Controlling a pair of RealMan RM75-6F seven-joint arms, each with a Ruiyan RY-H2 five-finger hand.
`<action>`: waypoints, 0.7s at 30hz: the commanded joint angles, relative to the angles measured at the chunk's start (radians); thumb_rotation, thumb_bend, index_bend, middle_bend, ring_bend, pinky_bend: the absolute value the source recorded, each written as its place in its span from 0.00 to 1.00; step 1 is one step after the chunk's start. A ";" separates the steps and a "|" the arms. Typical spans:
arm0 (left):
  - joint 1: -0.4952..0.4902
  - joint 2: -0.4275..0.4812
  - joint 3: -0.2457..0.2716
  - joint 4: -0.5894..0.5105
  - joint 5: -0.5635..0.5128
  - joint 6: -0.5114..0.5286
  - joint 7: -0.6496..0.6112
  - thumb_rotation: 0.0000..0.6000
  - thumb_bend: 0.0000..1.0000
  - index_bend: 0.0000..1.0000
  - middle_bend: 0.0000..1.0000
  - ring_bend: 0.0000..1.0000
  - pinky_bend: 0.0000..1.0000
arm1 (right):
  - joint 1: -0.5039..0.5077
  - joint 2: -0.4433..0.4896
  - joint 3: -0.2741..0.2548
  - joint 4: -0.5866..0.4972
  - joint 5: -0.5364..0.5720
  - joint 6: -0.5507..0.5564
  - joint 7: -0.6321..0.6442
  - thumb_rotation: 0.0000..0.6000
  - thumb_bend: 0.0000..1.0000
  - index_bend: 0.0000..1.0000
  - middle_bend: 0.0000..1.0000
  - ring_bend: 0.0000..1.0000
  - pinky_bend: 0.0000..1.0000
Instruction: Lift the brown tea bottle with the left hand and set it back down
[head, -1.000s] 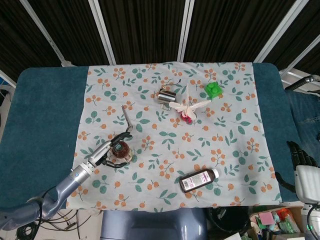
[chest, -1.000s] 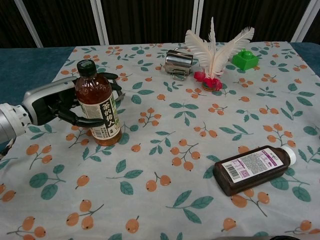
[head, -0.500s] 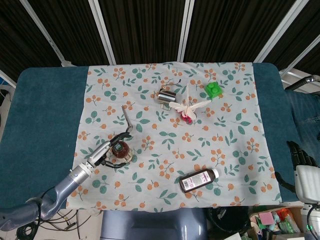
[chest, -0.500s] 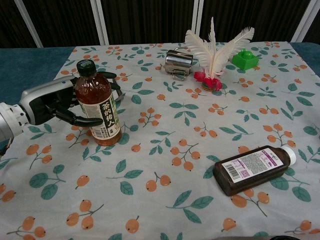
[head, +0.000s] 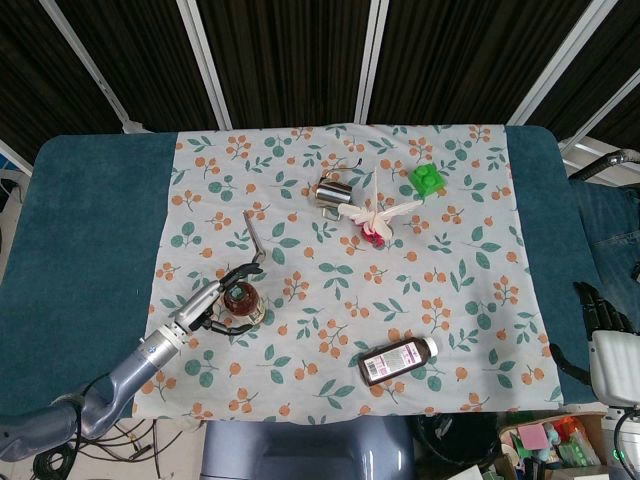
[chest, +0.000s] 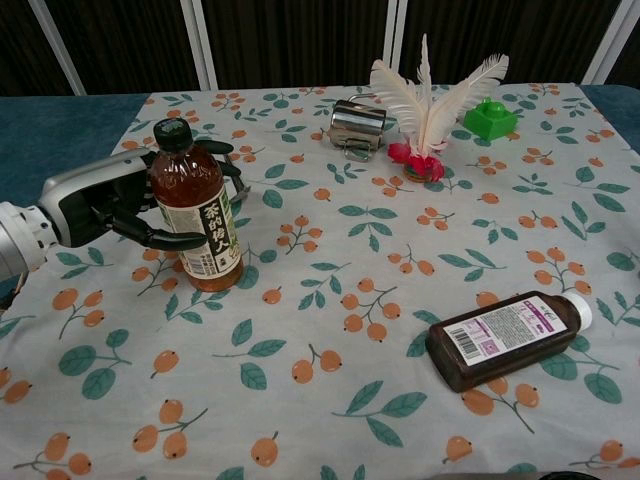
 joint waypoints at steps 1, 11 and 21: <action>0.002 -0.002 0.001 0.002 0.000 0.001 0.001 1.00 0.22 0.08 0.12 0.04 0.11 | 0.000 0.000 0.000 0.000 0.000 0.000 0.000 1.00 0.17 0.07 0.08 0.18 0.26; 0.001 -0.026 0.001 0.024 -0.007 -0.015 0.002 1.00 0.35 0.11 0.18 0.10 0.16 | 0.000 -0.001 0.001 0.002 -0.001 0.002 0.000 1.00 0.17 0.07 0.08 0.18 0.26; 0.006 -0.047 -0.016 0.046 -0.013 0.007 0.020 1.00 0.53 0.25 0.32 0.22 0.26 | 0.001 -0.004 0.002 0.005 -0.001 0.003 0.002 1.00 0.17 0.07 0.09 0.18 0.26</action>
